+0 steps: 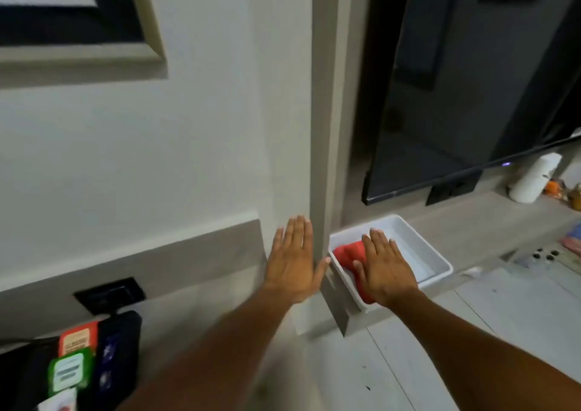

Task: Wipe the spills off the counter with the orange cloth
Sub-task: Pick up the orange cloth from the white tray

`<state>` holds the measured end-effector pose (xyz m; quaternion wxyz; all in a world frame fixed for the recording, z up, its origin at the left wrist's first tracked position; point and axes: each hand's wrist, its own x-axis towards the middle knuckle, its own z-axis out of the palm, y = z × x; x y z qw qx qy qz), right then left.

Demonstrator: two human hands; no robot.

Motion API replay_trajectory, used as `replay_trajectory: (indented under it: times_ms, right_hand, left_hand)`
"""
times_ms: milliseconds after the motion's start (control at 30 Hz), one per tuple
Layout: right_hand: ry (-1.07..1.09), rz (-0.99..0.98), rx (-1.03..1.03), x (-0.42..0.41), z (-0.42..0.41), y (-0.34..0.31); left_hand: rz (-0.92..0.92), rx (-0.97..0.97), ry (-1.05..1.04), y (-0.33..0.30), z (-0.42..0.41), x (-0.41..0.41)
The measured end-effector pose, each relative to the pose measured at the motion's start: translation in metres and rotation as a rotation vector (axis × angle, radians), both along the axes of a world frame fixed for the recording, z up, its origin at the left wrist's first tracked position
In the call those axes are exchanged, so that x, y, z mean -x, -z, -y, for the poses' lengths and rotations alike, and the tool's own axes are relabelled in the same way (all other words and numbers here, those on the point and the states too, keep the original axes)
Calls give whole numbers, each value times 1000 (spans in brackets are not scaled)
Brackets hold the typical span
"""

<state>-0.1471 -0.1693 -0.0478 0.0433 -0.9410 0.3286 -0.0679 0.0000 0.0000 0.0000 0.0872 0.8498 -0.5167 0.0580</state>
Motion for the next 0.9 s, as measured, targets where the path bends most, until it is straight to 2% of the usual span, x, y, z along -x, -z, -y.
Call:
replay_trajectory:
  times_ms: [167, 400, 633, 767, 900]
  right_hand:
    - [-5, -52, -128, -5, 38, 58]
    - [-93, -239, -186, -37, 71, 110]
    - [-71, -319, -308, -53, 83, 132]
    - [-46, -254, -367, -59, 88, 129]
    - [-18, -154, -312, -57, 89, 109]
  left_hand:
    - [-125, -90, 30, 80, 53, 41]
    - [-149, -165, -10, 140, 97, 45]
    - [-179, -206, -17, 160, 110, 34]
    - [-210, -214, -20, 162, 110, 33]
    - [-180, -203, -19, 155, 106, 27]
